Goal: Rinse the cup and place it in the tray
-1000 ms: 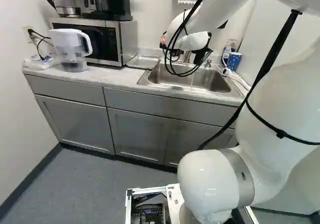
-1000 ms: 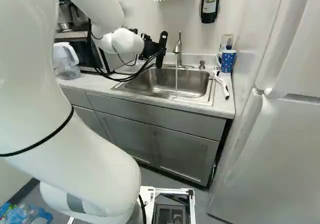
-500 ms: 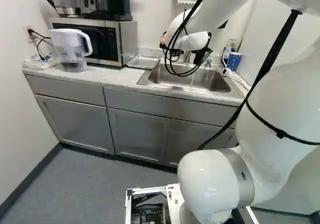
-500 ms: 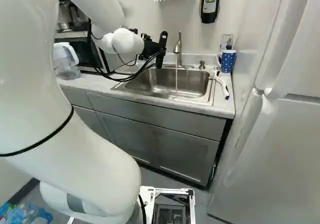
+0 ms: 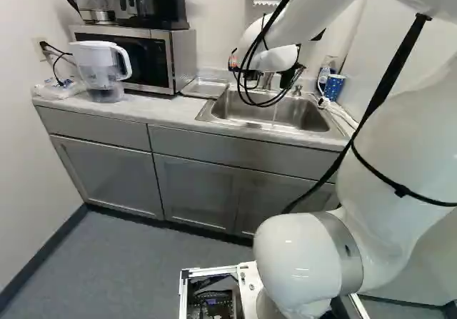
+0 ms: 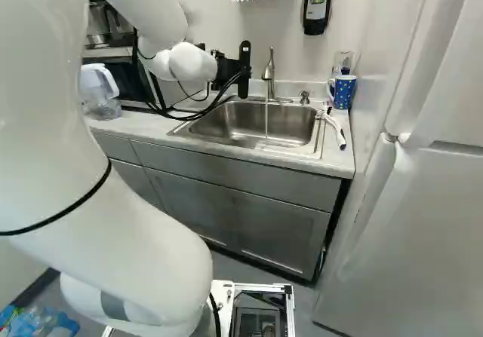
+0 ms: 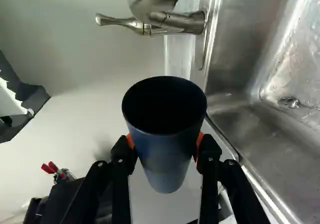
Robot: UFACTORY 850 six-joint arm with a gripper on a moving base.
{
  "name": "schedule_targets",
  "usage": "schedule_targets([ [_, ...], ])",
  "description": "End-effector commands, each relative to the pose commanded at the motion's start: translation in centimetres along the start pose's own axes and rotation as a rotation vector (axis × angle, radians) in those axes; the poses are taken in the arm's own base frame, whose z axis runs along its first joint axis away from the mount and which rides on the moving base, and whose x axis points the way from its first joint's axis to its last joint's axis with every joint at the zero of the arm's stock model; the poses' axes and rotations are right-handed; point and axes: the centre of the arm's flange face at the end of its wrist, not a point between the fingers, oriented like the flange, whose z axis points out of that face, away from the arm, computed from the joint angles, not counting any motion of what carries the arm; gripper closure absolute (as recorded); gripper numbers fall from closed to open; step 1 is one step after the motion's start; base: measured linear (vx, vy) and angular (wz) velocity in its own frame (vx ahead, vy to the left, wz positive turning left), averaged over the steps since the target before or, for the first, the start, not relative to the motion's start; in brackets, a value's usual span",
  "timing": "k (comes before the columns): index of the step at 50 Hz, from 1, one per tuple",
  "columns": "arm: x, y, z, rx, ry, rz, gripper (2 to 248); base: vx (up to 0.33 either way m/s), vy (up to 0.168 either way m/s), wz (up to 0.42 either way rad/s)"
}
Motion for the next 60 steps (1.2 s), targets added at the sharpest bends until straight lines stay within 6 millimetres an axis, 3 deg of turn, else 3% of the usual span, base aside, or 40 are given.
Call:
schedule_targets([
  [60, 0.0, 0.0, 0.0, 0.0, 0.0, -0.631, 125, 0.0, 0.0, 0.0],
])
